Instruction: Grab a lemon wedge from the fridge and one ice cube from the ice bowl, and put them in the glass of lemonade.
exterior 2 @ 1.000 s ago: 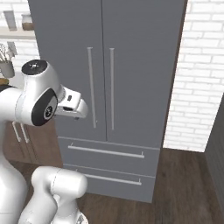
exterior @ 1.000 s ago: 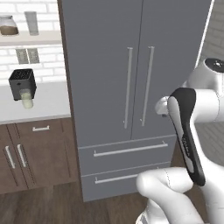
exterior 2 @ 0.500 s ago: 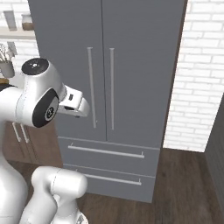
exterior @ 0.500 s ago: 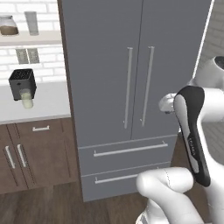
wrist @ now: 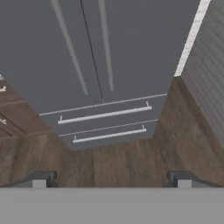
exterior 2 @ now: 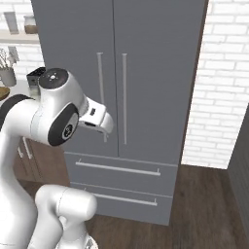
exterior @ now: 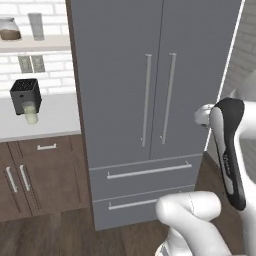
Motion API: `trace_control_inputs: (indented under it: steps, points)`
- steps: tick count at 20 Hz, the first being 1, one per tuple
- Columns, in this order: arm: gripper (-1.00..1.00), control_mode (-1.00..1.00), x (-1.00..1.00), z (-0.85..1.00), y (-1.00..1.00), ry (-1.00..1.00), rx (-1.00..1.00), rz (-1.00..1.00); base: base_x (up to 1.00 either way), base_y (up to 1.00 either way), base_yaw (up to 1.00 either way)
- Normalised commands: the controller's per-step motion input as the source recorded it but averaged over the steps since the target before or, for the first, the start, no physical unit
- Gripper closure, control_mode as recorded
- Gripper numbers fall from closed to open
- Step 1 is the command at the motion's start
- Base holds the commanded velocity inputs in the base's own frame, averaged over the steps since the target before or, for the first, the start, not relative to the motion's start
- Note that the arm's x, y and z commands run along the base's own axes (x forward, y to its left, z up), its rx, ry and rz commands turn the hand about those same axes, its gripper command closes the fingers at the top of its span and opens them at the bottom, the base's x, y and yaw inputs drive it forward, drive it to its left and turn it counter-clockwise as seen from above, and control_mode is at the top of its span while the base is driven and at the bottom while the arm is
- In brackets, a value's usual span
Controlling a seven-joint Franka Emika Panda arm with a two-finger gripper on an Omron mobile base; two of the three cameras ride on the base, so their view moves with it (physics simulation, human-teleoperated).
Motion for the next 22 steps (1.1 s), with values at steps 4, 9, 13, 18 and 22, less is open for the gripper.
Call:
trace_control_inputs:
  steps: [4,9,13,18,22]
  points:
    - [-1.00,-1.00,0.43,0.00,-0.02,0.01,0.00,-0.03,0.00,0.00,0.00]
    - [-1.00,-1.00,0.90,-0.01,0.00,0.00,0.00,0.03,0.00,0.00,0.00]
    - [-1.00,-1.00,1.00,-0.06,0.00,0.00,0.00,0.08,0.00,0.00,0.00]
    - [-1.00,-1.00,1.00,-0.30,0.00,0.00,0.00,0.13,0.00,0.00,0.00]
    - [-1.00,-1.00,0.96,-0.34,0.00,0.01,-0.10,0.09,0.00,0.00,0.00]
